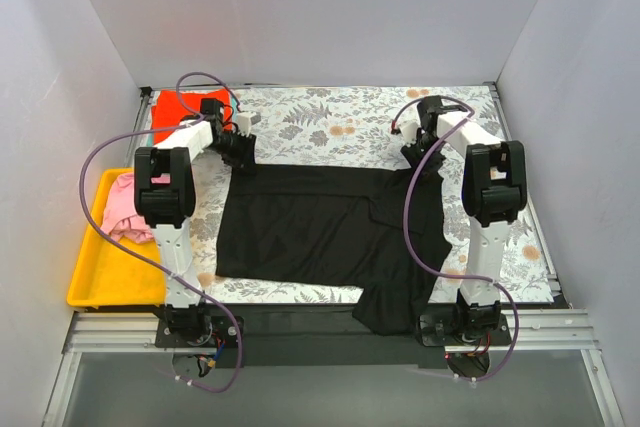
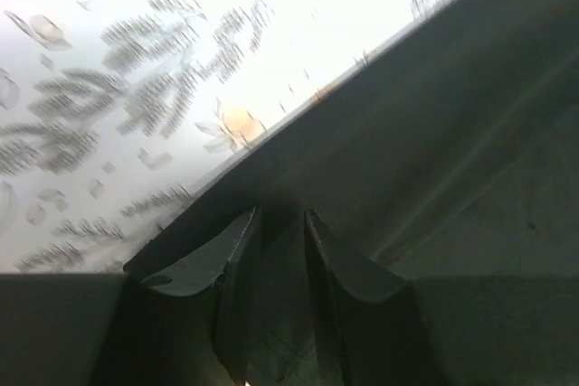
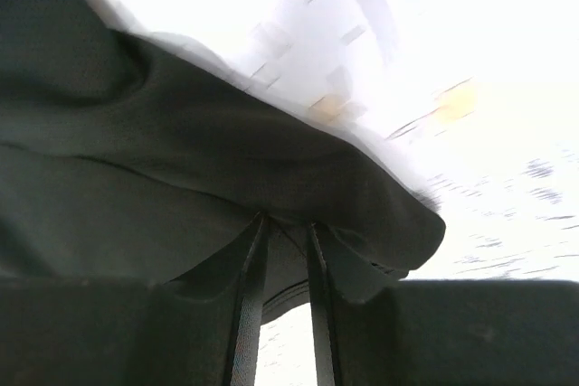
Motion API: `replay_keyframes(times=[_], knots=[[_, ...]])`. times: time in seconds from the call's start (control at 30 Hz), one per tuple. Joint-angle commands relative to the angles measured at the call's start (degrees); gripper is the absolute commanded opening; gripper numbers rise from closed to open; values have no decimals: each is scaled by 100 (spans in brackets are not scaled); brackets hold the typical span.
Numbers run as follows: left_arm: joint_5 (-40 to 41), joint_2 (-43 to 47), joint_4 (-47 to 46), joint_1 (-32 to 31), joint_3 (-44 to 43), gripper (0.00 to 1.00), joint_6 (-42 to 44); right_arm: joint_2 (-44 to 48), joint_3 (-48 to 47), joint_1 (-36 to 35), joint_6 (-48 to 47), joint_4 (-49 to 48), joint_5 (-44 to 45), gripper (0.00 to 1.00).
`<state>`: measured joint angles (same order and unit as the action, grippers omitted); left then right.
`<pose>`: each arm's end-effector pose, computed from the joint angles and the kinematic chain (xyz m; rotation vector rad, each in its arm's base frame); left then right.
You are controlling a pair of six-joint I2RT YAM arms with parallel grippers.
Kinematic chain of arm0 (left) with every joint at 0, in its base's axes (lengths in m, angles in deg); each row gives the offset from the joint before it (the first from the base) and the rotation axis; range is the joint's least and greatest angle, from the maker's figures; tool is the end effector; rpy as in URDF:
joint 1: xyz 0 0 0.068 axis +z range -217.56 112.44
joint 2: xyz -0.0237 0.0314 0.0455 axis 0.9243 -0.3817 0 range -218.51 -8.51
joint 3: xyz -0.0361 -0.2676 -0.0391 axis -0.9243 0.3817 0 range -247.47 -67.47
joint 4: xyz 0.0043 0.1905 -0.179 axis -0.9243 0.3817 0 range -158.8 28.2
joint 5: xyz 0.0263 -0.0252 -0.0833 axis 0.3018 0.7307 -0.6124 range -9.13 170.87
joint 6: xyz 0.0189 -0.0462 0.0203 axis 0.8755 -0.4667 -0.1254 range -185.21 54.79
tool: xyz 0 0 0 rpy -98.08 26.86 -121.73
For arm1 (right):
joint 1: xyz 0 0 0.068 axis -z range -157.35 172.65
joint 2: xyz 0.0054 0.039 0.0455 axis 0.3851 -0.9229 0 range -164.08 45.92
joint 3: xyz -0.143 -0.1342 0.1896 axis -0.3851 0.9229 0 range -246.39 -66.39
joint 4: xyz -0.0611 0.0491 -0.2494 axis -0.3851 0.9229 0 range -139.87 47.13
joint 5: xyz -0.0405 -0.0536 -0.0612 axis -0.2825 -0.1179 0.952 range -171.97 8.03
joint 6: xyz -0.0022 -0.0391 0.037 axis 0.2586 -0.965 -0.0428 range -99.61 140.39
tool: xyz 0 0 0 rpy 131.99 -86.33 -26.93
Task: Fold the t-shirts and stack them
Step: Fold the tshirt
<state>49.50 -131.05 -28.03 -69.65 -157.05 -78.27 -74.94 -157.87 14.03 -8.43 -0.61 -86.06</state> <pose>0.4285 -0.0342 0.1530 -0.1568 2.8157 -0.8375 0.4147 0.0655 0.1649 -0.9514 2.7749 0.0519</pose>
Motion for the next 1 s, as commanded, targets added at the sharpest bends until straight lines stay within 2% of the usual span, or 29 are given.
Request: replay_keyframes(times=[0.0,0.13,0.33,0.43,0.47,0.6,0.67,0.77,0.87,0.9,0.97], knots=[[483,-533,-421,15,-401,25,-618,-543,-554,62,25,-504,383,29],[474,-1069,-281,15,-1174,24,-768,-1122,-1256,141,34,-540,629,29],[501,-1483,-333,15,-1720,24,-891,-1677,-2328,212,34,-592,822,31],[334,-1327,-421,15,-1905,24,-953,-1669,-2655,221,17,-584,665,35],[273,-1221,-473,15,-1923,24,-970,-1495,-2673,212,8,-558,578,37],[114,-623,-361,15,-2247,28,-970,-599,-2515,212,-115,-338,25,59],[-17,-228,-185,15,-2336,30,-988,25,-2410,212,-299,20,-169,65],[-228,510,88,15,-1942,32,-971,956,-1816,212,-712,479,-565,70],[-387,1494,10,15,-880,35,-953,1836,-1093,186,-1229,1014,-1004,72],[-343,1775,-182,15,-511,36,-979,2029,-560,168,-1336,1146,-1127,72],[-369,2680,-455,15,552,38,-1005,2662,48,115,-1546,1306,-1198,71]])
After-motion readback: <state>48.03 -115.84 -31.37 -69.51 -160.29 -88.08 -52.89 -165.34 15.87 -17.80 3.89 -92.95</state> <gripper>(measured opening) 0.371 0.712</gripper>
